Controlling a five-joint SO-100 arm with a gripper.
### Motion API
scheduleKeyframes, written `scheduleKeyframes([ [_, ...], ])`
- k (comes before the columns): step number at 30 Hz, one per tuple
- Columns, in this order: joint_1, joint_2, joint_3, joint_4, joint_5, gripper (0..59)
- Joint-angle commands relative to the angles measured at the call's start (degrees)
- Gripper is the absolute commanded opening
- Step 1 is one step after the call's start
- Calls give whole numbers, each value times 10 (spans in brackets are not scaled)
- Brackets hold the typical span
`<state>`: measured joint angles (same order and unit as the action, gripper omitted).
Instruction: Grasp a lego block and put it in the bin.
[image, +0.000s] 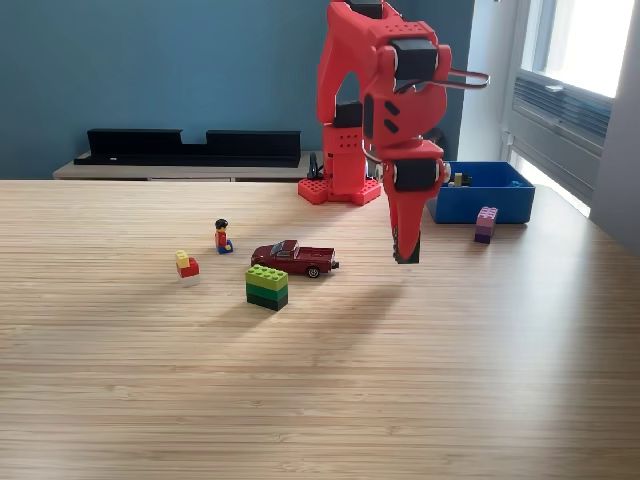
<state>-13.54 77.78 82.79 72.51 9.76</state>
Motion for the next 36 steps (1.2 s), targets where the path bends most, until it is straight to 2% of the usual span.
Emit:
scheduleKeyframes([
  [1,-12,18,-172,89,-41,1],
  [4,-40,19,-229,148,-76,1],
  [6,-71,19,-239,174,-108,1],
  [12,-211,19,-197,221,-189,1],
  [16,-327,20,-191,254,-205,1],
  [24,-565,20,-185,292,-229,1],
  [32,-680,20,-135,294,-280,1],
  [36,-710,20,-136,294,-291,1],
])
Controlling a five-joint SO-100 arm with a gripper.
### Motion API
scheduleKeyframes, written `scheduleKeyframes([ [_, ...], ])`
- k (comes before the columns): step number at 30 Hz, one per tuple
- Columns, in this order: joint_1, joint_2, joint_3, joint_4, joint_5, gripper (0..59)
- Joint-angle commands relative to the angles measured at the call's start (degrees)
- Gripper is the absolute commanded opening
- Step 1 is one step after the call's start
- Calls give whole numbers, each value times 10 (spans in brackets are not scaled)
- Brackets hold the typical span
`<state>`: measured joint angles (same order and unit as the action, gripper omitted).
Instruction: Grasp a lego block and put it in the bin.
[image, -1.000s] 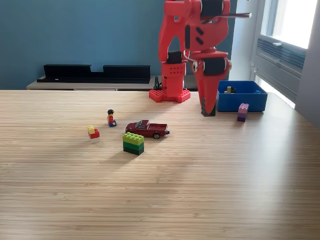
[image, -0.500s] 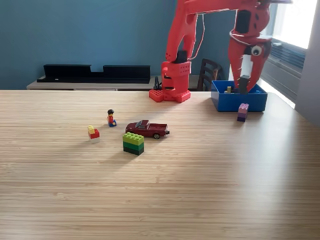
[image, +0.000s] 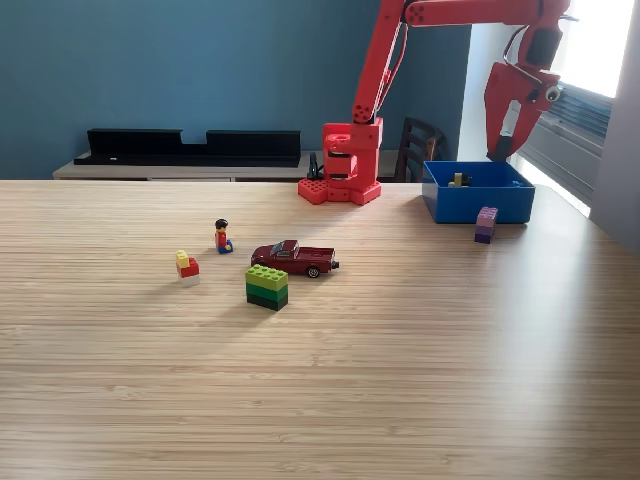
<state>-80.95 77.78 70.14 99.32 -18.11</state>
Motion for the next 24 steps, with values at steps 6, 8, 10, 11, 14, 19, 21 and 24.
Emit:
scheduleKeyframes([
  [6,-35,20,-8,25,-22,224],
  [8,-34,20,-3,25,-25,311],
  [10,-33,20,2,25,-28,340],
  [11,-32,20,4,25,-30,341],
  [14,-27,21,14,25,-35,314],
  [19,15,21,0,25,-30,71],
  [21,56,21,-22,25,-14,1],
  [24,142,21,-53,25,8,1],
])
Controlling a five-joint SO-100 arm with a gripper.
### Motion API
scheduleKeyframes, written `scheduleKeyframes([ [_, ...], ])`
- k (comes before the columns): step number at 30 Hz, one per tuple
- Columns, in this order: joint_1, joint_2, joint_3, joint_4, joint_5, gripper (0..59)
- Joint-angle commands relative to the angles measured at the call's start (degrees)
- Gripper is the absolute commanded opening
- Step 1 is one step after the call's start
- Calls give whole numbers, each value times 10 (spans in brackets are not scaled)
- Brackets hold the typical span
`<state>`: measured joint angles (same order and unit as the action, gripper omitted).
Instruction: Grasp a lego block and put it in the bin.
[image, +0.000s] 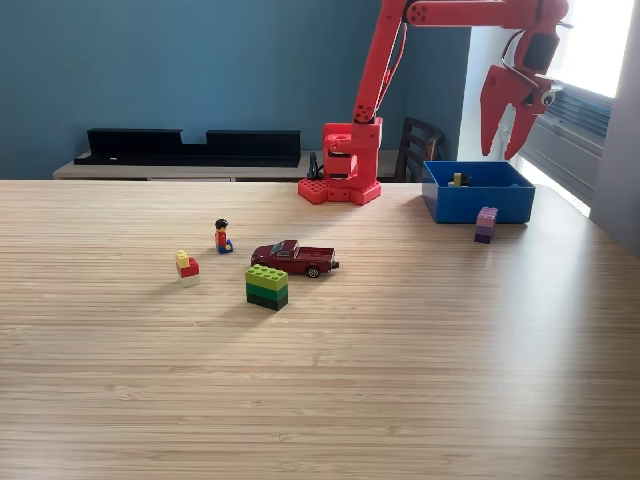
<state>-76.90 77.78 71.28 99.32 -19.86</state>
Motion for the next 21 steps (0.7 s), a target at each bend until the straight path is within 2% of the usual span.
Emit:
scheduleKeyframes([
  [1,134,21,-72,25,34,1],
  [13,480,21,-76,22,116,1],
  [21,553,22,-75,22,132,1],
])
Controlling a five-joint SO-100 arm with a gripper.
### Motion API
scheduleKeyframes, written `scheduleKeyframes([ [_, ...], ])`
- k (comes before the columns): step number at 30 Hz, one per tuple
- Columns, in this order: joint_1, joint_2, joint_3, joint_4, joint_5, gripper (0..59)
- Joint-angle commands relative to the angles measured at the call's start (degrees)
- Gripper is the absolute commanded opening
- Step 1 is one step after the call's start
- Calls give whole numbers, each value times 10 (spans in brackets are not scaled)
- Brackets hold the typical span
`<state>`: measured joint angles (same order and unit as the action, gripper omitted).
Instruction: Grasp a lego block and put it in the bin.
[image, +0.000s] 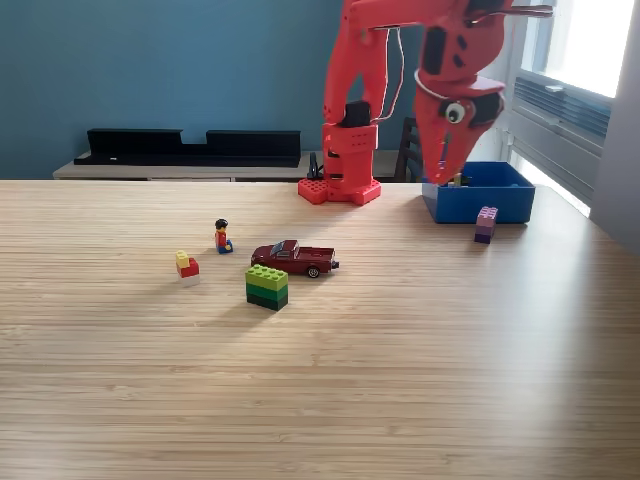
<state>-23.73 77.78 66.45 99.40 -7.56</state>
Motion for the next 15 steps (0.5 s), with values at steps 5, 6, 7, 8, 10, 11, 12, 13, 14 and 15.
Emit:
scheduleKeyframes([
  [5,16,22,-30,20,21,1],
  [6,16,22,-33,20,22,1],
  [7,16,22,-33,20,23,1],
  [8,16,22,-34,20,23,1],
  [10,17,22,-33,20,23,1],
  [11,18,22,-33,20,23,1],
  [12,21,22,-31,20,23,1],
  [13,24,22,-30,20,23,1],
  [14,27,22,-30,20,22,1],
  [15,31,22,-30,20,22,1],
])
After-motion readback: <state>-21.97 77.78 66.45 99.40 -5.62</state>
